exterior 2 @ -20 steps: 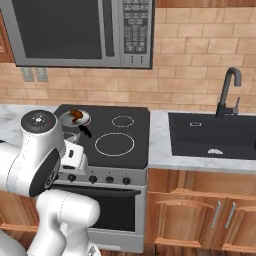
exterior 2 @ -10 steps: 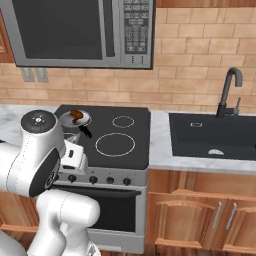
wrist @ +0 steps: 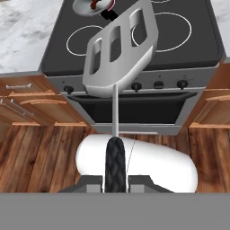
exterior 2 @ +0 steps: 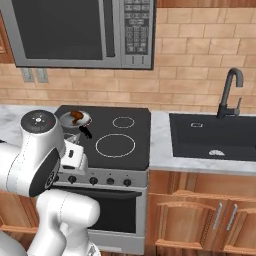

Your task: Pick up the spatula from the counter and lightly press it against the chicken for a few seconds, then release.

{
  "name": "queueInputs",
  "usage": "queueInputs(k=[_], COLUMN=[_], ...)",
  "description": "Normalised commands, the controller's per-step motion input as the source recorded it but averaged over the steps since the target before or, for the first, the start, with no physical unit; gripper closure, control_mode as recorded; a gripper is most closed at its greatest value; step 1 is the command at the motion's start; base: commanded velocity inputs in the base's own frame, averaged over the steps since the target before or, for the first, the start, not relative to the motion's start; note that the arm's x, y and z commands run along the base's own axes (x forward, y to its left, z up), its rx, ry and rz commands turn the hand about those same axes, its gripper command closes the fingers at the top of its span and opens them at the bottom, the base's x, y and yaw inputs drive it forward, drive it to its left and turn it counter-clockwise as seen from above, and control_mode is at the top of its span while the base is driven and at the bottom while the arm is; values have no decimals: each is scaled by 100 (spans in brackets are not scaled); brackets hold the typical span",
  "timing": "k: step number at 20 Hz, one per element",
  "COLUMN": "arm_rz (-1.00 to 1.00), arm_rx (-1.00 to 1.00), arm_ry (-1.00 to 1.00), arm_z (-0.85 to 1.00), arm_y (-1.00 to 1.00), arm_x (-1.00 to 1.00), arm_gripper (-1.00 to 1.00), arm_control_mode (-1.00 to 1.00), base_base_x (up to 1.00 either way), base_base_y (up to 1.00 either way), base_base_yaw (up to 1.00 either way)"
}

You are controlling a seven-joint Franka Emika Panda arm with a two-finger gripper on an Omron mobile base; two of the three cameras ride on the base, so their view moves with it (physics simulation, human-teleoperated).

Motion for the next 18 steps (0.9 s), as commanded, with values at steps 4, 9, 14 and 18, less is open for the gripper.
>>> queueInputs(k=[4, 9, 14, 18], arm_rz=[0, 0, 0, 0], arm_rx=[0, 0, 0, 0], arm_ry=[0, 0, 0, 0], arm_z=[0, 0, 0, 0], arm_y=[0, 0, 0, 0], arm_x=[0, 0, 0, 0], arm_gripper=[100, 100, 100, 100], arm_control_mode=[100, 100, 100, 100], base_base_x=[21, 19, 23, 19], base_base_y=[20, 20, 18, 15], base_base_yaw=[0, 0, 0, 0])
